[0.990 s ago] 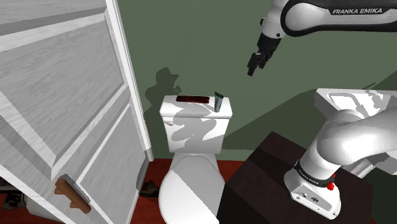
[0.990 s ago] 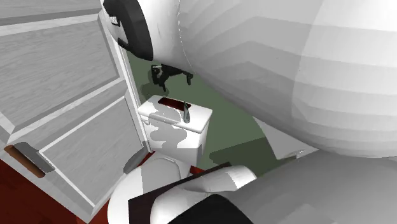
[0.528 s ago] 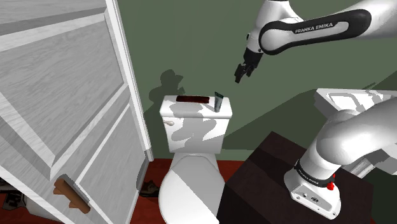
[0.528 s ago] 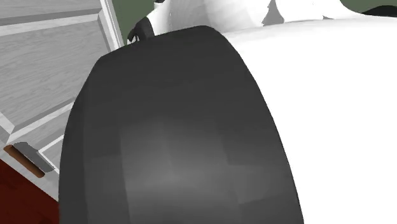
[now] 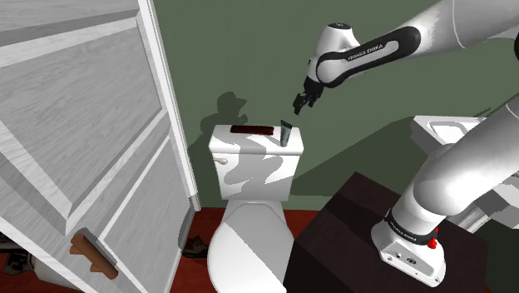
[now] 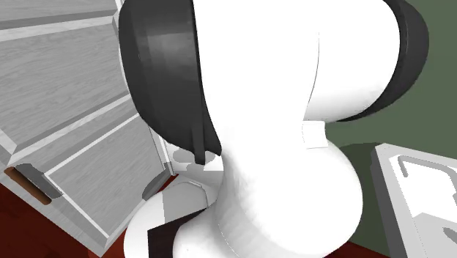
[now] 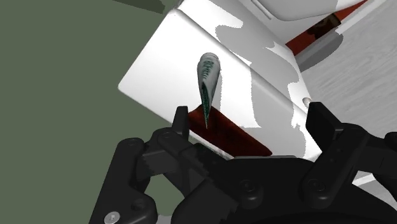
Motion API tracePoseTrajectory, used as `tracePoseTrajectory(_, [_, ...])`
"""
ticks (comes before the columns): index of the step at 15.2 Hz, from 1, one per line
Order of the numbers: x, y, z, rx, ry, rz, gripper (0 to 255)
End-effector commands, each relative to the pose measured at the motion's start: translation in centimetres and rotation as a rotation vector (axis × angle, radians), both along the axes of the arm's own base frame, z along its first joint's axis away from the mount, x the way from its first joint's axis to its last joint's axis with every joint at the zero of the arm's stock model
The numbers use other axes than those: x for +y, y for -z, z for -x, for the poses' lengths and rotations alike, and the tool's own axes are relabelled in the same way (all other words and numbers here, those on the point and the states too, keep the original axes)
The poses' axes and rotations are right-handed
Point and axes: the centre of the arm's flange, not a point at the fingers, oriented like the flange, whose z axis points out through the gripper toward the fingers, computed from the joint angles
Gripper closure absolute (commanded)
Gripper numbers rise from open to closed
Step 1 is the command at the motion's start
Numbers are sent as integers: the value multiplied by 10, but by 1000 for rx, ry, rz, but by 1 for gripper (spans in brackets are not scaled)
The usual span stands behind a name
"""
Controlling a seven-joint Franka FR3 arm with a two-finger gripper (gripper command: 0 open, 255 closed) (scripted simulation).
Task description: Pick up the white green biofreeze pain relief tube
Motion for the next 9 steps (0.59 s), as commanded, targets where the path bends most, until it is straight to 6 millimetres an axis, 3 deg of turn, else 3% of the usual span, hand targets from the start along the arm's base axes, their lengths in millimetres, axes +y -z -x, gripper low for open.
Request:
tracePoseTrajectory(1, [-8, 19, -17, -10, 6, -2, 0])
tracePoseTrajectory(9, [-39, 89, -86, -46, 28, -16, 0])
